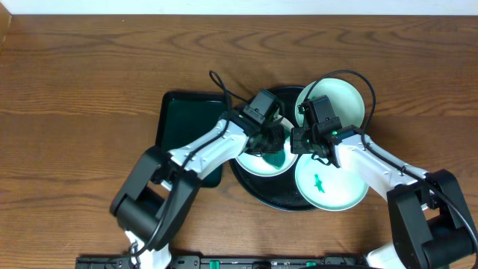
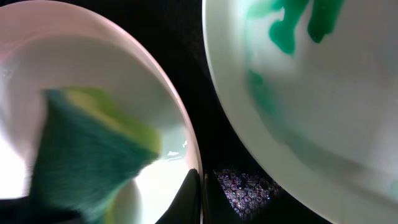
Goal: Clean dirty plates on tray and stack at the side
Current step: 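Rub the sponge around the white plate with the left gripper, then carry the sponge back into the green water tray and release it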
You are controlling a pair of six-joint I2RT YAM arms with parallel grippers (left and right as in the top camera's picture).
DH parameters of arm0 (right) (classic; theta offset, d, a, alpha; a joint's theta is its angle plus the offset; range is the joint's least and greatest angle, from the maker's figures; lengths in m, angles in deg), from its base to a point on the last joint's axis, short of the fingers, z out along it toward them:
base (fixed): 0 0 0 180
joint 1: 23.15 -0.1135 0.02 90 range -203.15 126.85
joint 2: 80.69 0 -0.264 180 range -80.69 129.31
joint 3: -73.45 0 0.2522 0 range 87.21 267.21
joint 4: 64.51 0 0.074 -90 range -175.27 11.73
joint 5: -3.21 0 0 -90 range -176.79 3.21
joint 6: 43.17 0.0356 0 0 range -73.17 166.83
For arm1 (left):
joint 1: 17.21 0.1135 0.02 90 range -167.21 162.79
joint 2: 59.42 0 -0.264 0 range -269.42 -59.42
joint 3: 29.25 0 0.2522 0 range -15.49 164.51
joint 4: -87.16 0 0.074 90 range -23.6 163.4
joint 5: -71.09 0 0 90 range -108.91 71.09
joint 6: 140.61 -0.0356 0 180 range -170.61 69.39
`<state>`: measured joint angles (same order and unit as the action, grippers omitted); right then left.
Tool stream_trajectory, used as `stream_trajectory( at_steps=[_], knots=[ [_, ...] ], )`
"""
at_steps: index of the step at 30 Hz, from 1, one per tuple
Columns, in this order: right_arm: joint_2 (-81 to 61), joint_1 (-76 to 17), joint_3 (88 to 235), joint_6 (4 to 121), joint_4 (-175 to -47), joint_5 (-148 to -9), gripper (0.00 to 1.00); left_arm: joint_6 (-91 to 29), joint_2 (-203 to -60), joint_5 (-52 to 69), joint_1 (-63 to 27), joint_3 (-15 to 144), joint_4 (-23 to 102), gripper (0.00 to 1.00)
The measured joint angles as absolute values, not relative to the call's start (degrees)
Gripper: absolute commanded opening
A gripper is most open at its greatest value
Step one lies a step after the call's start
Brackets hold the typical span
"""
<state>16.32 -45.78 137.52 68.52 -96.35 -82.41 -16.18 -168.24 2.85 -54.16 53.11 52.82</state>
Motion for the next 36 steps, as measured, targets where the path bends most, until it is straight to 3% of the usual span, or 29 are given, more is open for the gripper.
stream_trajectory(
  at_steps=[11, 18, 26, 36],
  knots=[
    [16.3, -45.8, 137.5, 68.5, -96.2, -82.3, 0.01, -20.4, -151.9, -4.1, -45.6, 53.1, 40.6, 0.08],
    [16.3, -45.8, 137.5, 68.5, -96.2, -82.3, 0.01, -26.5, -150.8, -10.8, -35.8, 53.1, 29.9, 0.08],
    [16.3, -45.8, 137.5, 68.5, -96.2, -82.3, 0.01, -30.3, -152.6, -13.4, -28.5, 51.1, 29.3, 0.08],
    [16.3, -45.8, 137.5, 68.5, -96.2, -82.3, 0.01, -32.3, -159.4, -13.6, -27.4, 46.0, 33.9, 0.08]
  ],
)
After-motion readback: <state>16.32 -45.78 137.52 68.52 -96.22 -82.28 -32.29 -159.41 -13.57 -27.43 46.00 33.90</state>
